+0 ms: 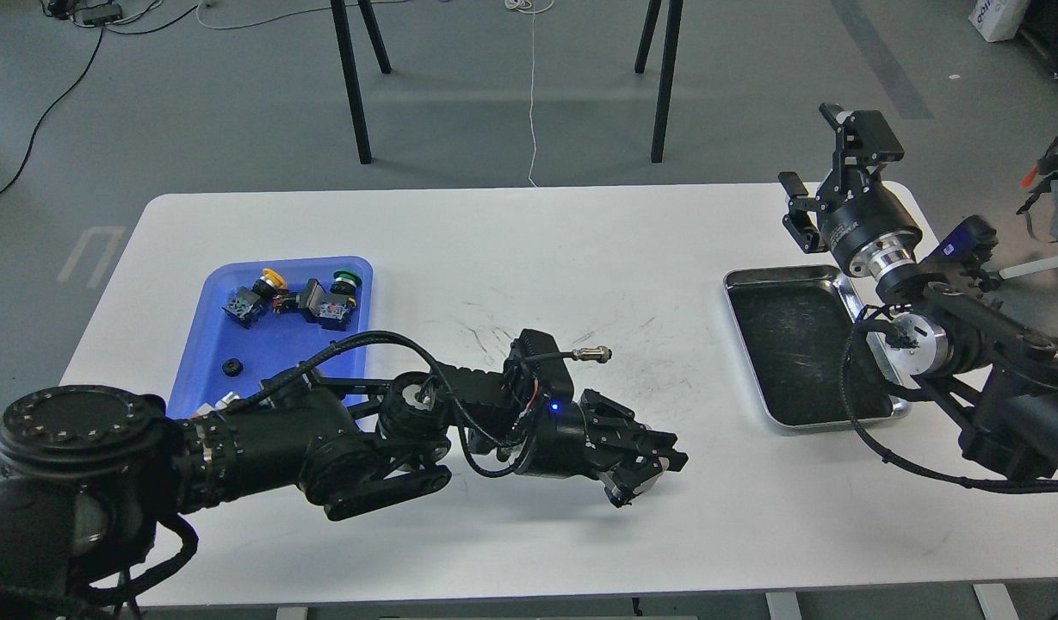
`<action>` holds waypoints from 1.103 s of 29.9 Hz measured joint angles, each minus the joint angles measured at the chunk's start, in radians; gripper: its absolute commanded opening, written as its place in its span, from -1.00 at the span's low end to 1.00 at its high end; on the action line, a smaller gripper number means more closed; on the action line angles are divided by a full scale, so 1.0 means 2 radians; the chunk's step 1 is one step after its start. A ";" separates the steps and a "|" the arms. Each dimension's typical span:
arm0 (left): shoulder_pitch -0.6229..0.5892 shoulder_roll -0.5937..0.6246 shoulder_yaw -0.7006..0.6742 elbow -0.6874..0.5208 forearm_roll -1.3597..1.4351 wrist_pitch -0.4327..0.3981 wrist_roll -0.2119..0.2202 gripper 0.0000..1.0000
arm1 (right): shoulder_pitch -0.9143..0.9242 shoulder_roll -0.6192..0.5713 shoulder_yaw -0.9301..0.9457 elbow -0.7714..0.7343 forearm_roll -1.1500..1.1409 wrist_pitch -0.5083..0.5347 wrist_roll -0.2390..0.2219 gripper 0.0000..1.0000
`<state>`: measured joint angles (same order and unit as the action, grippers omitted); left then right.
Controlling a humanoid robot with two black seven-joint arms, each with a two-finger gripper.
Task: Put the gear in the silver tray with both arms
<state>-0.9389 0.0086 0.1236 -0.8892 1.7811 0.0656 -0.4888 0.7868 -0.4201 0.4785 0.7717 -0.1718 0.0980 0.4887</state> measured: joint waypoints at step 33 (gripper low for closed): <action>0.002 -0.004 0.035 0.078 0.004 0.021 0.000 -0.55 | 0.002 -0.003 0.000 0.004 0.002 -0.001 0.000 0.97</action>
<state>-0.9358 -0.0003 0.1927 -0.7331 1.7899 0.1074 -0.4886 0.7899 -0.4254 0.4786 0.7794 -0.1687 0.0967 0.4887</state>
